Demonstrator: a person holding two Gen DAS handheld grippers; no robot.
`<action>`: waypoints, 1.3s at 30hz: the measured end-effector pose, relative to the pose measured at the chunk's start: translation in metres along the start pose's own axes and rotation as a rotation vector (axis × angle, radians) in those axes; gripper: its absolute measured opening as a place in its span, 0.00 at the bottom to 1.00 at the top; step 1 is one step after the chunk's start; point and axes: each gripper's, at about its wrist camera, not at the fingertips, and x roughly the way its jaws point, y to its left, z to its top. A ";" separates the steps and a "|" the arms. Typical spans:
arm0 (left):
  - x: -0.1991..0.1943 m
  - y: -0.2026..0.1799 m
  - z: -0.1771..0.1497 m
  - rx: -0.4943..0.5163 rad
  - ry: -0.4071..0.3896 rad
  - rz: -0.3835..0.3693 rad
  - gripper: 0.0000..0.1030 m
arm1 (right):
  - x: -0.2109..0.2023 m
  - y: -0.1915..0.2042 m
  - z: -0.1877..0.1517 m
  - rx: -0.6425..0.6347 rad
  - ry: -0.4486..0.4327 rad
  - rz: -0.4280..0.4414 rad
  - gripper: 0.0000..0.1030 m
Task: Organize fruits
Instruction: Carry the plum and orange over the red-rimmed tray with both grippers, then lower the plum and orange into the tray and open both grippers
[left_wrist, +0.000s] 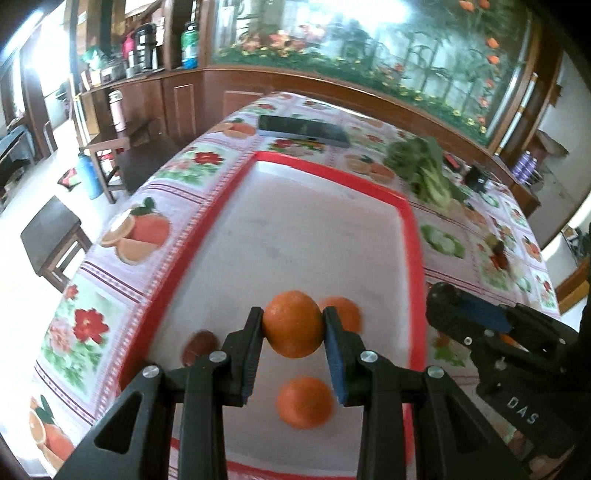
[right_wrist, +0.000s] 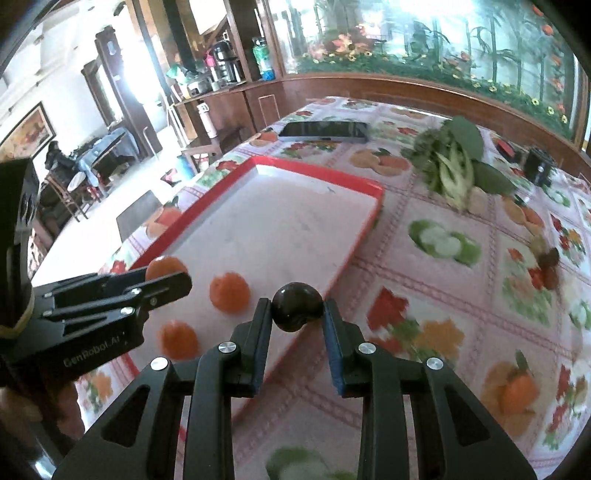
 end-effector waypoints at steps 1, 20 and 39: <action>0.003 0.004 0.003 -0.007 0.000 0.008 0.34 | 0.007 0.002 0.004 -0.001 0.002 0.004 0.26; 0.052 0.035 0.025 -0.047 0.040 0.055 0.36 | 0.079 0.013 0.033 0.001 0.098 0.030 0.27; 0.033 0.033 0.006 -0.058 0.040 0.121 0.66 | 0.054 0.009 0.014 0.039 0.099 -0.004 0.39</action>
